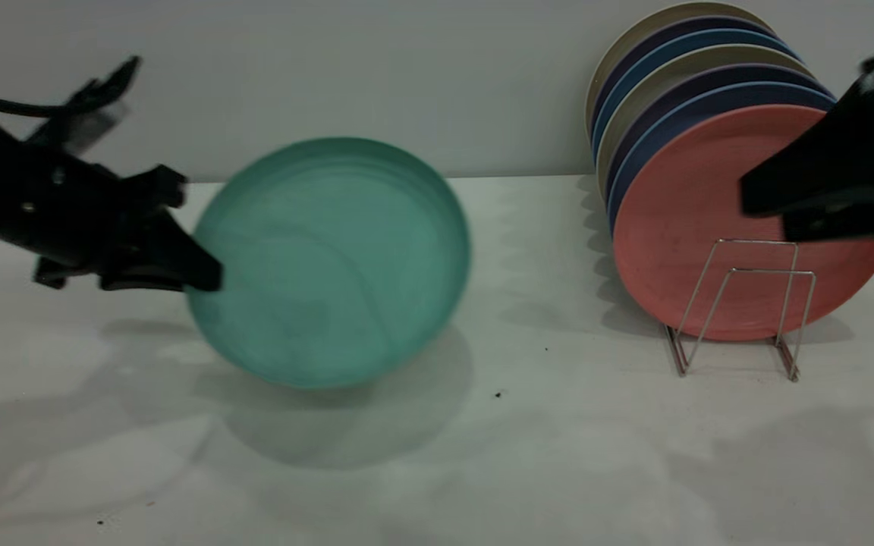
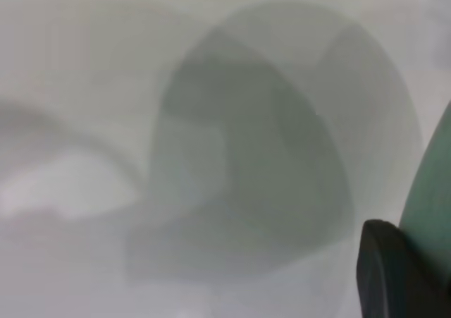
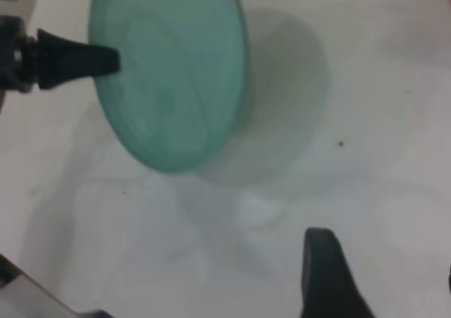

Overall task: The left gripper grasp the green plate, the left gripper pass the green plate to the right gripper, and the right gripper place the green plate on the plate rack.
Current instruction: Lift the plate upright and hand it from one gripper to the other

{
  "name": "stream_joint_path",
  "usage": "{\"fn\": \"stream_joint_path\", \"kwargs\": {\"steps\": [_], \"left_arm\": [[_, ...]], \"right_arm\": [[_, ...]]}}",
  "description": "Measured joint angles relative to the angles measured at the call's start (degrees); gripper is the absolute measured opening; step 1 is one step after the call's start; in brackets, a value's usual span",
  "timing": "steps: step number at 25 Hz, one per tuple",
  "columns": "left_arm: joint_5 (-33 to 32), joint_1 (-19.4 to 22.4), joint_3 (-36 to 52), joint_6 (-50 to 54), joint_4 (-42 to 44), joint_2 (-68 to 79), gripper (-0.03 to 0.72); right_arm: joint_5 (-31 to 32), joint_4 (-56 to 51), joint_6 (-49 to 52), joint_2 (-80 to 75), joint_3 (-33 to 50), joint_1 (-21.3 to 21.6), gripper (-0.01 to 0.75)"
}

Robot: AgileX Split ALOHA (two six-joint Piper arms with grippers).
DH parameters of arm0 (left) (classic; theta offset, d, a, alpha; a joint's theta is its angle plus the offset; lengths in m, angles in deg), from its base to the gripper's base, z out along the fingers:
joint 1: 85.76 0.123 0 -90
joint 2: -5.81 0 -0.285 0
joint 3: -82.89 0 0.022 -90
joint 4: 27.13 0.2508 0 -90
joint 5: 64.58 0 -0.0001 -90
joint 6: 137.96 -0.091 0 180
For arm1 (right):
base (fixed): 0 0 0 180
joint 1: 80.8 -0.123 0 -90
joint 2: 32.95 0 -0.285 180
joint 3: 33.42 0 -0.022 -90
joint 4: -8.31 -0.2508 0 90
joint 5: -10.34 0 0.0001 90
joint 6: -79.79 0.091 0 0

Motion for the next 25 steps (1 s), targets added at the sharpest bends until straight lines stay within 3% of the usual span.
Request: {"fn": "stream_joint_path", "kwargs": {"steps": [7,25], "left_arm": [[-1.40,-6.86,0.04,1.34,0.51,0.00,0.014],[-4.40,-16.47,0.11,1.97,-2.76,0.00,0.014]], "right_arm": [[0.00,-12.42,-14.89,-12.38,-1.30,-5.27,0.429],[3.04,-13.26,-16.00,-18.49,-2.90,-6.06,0.418]]}}
